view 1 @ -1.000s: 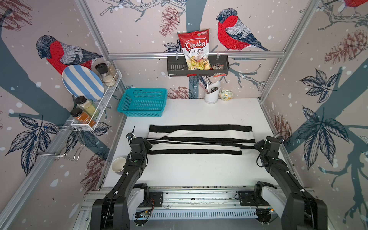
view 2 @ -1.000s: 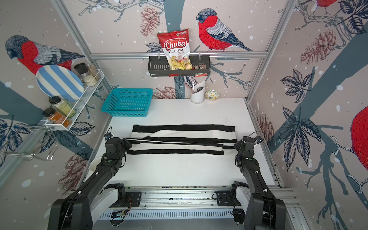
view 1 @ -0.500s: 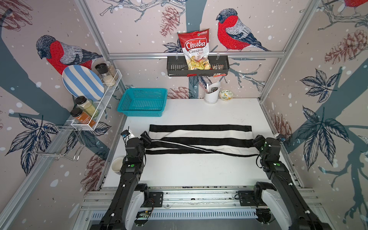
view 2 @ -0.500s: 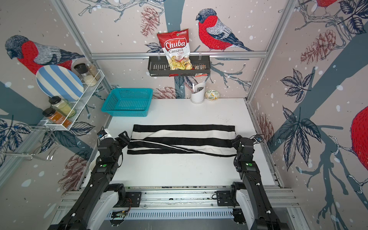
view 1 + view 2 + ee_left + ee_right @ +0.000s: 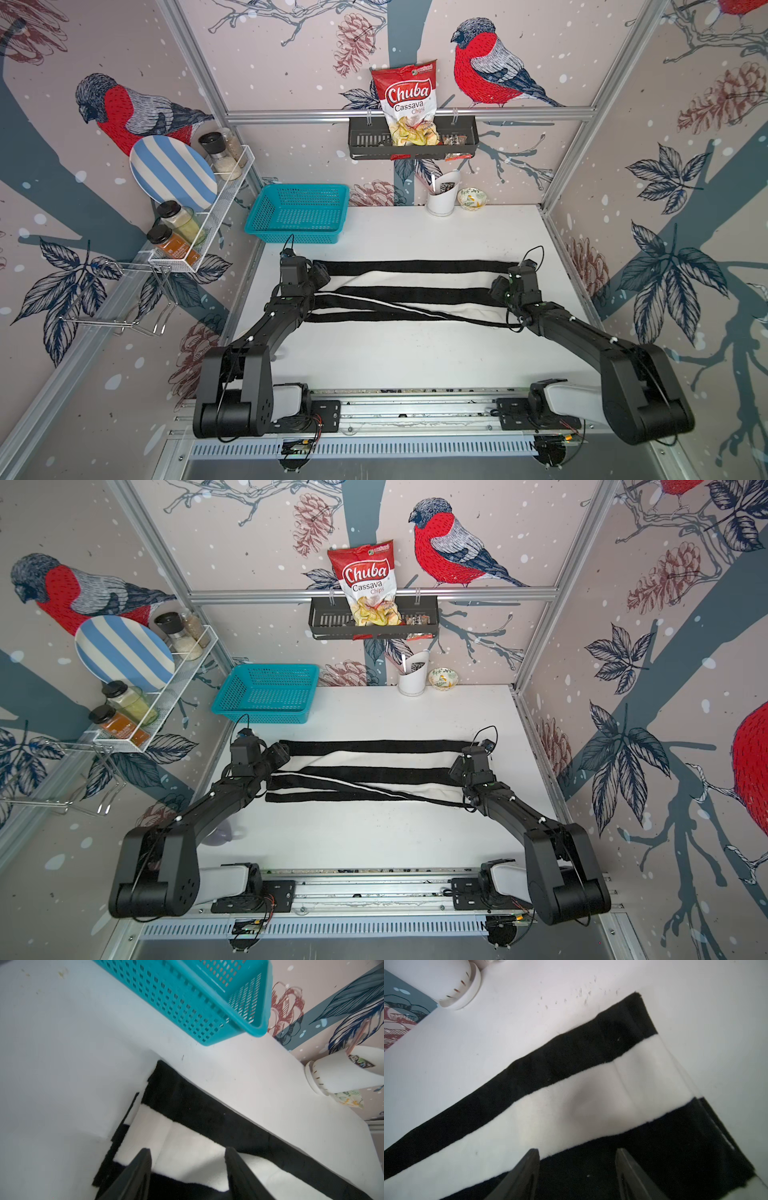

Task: Roll up the pillowcase
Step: Adjust the pillowcase at the center of the board.

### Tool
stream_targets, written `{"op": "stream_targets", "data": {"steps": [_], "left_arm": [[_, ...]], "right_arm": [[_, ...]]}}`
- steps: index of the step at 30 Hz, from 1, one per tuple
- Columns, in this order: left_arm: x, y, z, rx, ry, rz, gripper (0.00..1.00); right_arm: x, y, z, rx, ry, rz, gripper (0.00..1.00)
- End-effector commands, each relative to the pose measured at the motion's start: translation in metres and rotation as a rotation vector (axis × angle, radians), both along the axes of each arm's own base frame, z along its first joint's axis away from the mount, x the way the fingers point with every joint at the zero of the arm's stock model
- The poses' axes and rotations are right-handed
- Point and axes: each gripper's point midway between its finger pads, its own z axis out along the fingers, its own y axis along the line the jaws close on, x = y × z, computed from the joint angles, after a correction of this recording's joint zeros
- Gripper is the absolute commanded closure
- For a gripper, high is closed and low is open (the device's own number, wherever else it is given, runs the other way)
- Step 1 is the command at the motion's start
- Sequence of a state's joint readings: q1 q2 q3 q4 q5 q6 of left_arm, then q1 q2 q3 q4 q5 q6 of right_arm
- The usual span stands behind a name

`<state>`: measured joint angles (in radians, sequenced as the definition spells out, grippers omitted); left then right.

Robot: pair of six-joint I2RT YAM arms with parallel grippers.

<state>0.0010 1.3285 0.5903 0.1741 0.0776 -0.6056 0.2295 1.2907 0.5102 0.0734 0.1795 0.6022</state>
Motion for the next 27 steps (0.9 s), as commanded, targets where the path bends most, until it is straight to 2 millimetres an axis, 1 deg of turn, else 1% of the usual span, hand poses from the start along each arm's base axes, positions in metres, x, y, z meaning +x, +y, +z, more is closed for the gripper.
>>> {"op": "stream_targets", "data": {"steps": [1, 2, 5, 8, 10, 12, 14, 17, 18, 19, 21, 23, 24, 25, 26, 27], "left_arm": [[-0.019, -0.010, -0.026, -0.069, 0.092, -0.003, 0.41], [-0.029, -0.009, -0.035, -0.069, 0.130, 0.011, 0.41], [-0.060, -0.001, -0.050, -0.049, 0.224, 0.056, 0.41], [-0.088, 0.010, -0.045, -0.008, 0.261, 0.107, 0.41], [-0.094, 0.015, -0.029, 0.017, 0.224, 0.121, 0.41], [-0.090, 0.018, -0.009, 0.025, 0.150, 0.130, 0.41], [-0.077, 0.015, 0.007, 0.017, 0.078, 0.116, 0.41], [-0.054, 0.003, 0.015, -0.042, 0.021, 0.066, 0.41], [-0.046, -0.002, 0.015, -0.057, 0.005, 0.042, 0.44], [-0.038, -0.007, 0.013, -0.065, -0.005, 0.015, 0.49], [-0.024, -0.009, 0.006, -0.062, 0.006, 0.003, 0.60], [-0.012, -0.012, -0.010, -0.049, 0.058, -0.027, 0.76], [-0.009, -0.013, -0.020, -0.052, 0.092, -0.035, 0.83], [-0.007, -0.014, -0.031, -0.049, 0.135, -0.042, 0.87], [-0.008, -0.015, -0.042, -0.046, 0.171, -0.049, 0.89], [-0.012, -0.014, -0.053, -0.038, 0.217, -0.047, 0.89]], "right_arm": [[0.005, -0.005, 0.001, -0.007, -0.016, -0.027, 0.29], [0.005, -0.007, 0.000, -0.011, -0.012, -0.033, 0.29], [0.006, -0.011, 0.000, -0.019, -0.010, -0.044, 0.28], [0.006, -0.017, 0.000, -0.026, -0.013, -0.057, 0.27], [0.007, -0.017, 0.001, -0.019, -0.016, -0.053, 0.27], [0.008, -0.015, 0.001, -0.016, -0.016, -0.039, 0.27], [0.009, -0.007, 0.002, 0.000, -0.015, -0.003, 0.28], [0.010, 0.012, 0.004, 0.009, -0.009, 0.052, 0.30], [0.009, 0.020, 0.004, 0.015, -0.006, 0.074, 0.30], [0.008, 0.031, 0.004, 0.022, -0.003, 0.103, 0.32], [0.004, 0.053, 0.003, 0.043, 0.004, 0.151, 0.35], [-0.002, 0.076, -0.002, 0.075, 0.018, 0.203, 0.39], [-0.005, 0.085, -0.004, 0.089, 0.026, 0.219, 0.41], [-0.007, 0.094, -0.008, 0.104, 0.039, 0.235, 0.43], [-0.009, 0.098, -0.013, 0.113, 0.056, 0.234, 0.44], [-0.009, 0.100, -0.018, 0.129, 0.071, 0.224, 0.47]]}}
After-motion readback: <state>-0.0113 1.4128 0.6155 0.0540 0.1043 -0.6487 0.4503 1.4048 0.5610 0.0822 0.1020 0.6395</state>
